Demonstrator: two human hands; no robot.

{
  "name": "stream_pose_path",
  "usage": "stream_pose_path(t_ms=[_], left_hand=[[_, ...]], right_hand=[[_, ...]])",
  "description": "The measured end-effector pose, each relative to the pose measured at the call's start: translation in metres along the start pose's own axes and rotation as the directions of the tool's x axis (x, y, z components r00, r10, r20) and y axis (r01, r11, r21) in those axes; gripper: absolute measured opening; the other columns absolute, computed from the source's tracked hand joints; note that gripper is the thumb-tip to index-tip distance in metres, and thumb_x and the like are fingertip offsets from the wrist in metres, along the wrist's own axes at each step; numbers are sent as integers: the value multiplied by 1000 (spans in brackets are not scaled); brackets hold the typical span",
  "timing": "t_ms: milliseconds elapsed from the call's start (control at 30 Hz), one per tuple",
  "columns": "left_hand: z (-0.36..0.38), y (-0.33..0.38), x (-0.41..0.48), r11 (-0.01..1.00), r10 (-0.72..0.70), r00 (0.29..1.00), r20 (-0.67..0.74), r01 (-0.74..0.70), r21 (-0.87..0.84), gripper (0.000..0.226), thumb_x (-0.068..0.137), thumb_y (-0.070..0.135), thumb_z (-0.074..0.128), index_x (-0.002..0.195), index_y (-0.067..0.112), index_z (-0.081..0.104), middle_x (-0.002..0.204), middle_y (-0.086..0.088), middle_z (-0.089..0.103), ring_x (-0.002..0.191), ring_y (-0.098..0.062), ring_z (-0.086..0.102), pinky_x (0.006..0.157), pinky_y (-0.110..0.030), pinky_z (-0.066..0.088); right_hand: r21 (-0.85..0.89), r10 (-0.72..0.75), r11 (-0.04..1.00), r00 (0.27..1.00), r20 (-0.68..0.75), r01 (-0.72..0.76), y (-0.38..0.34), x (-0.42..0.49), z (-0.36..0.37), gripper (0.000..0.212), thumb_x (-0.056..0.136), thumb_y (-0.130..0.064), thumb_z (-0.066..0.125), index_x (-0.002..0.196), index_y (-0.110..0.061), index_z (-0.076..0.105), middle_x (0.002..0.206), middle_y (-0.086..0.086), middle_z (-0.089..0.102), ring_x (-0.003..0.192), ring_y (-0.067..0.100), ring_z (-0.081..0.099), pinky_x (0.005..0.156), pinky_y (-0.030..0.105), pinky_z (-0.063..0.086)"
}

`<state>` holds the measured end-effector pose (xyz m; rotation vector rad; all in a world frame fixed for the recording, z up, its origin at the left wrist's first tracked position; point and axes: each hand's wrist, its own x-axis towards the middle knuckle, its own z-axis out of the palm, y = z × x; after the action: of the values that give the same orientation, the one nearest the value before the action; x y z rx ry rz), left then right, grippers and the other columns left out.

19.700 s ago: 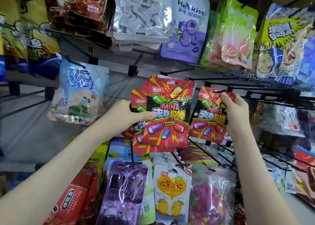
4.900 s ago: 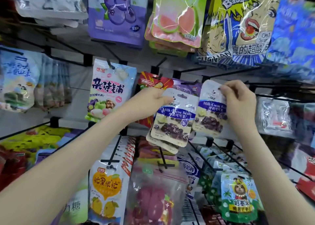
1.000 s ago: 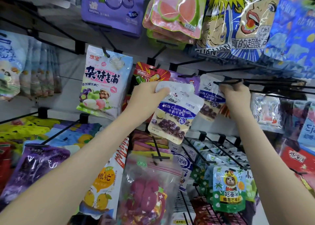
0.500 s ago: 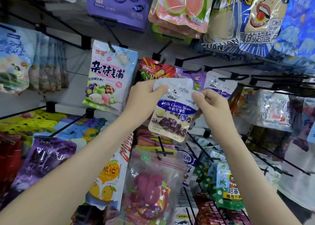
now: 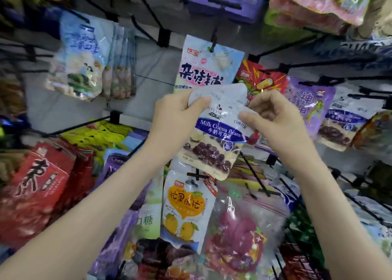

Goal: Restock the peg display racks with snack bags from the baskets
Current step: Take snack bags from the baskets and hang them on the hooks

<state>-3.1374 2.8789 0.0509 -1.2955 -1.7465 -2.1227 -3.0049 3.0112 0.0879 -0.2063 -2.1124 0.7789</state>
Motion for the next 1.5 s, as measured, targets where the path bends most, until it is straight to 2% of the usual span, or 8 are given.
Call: stream_pose_path(t_ms=[233,467,667,900,1033,1133,1267,1500], left_hand=[[-21,-17,3,1000,24,998,49,-23,-17,27,81,52,52,89,26,51,88,0,51,84,-14,50,87,-59,45],[-26,-2,5,999,0,987,161,5,-32,55,80,53,57,85,-1,62,81,-14,61,80,-17,53,86,-52,50],[-5,19,16,997,21,984,178,-7,-79,40,97,21,56,59,28,68,57,14,63,57,0,58,58,-17,43],[27,37,31,994,110,990,86,-108,-25,51,87,45,58,74,-4,57,67,-22,61,59,-23,52,59,-40,45],[40,43,30,986,160,985,-63,-157,56,44,92,31,59,56,11,43,49,12,33,50,-8,30,52,-31,27],[41,47,27,981,193,977,-88,-195,-15,34,95,31,57,61,28,60,57,-3,52,57,-18,47,57,-37,39],[41,51,24,964,205,979,-6,-204,-169,19,96,28,57,81,25,67,84,-7,72,82,-26,69,76,-51,54],[71,54,16,975,219,944,245,-203,-90,16,96,23,57,87,25,70,83,4,73,80,-12,68,74,-38,53]], right_hand=[[48,74,995,969,237,-88,-14,9,29,14,94,-19,59,90,-13,71,97,14,70,80,16,61,79,36,48],[126,123,978,948,294,-166,-21,16,23,13,91,-6,60,86,-14,70,74,-4,73,66,7,64,63,17,51],[100,124,986,986,114,-136,-21,19,-13,10,83,-3,68,92,-6,66,74,0,65,53,-2,56,51,9,41],[-36,27,999,990,-136,-32,-17,17,-71,15,89,-11,64,76,-20,63,54,-18,58,49,-4,49,48,9,36],[-106,-10,994,991,-135,-4,-7,9,-80,17,90,-15,64,74,-22,62,54,-14,51,49,2,39,46,12,31],[-117,-36,993,980,-195,13,-1,4,-91,15,90,-16,64,76,-21,63,57,-14,54,52,3,44,51,15,35],[-130,-78,991,936,-344,34,8,-2,-113,18,90,-17,64,76,-28,63,62,-16,58,60,3,50,57,19,42],[-263,-178,964,829,-530,39,28,-2,-148,7,90,-20,62,89,-25,58,79,-15,56,74,-4,50,73,23,42]])
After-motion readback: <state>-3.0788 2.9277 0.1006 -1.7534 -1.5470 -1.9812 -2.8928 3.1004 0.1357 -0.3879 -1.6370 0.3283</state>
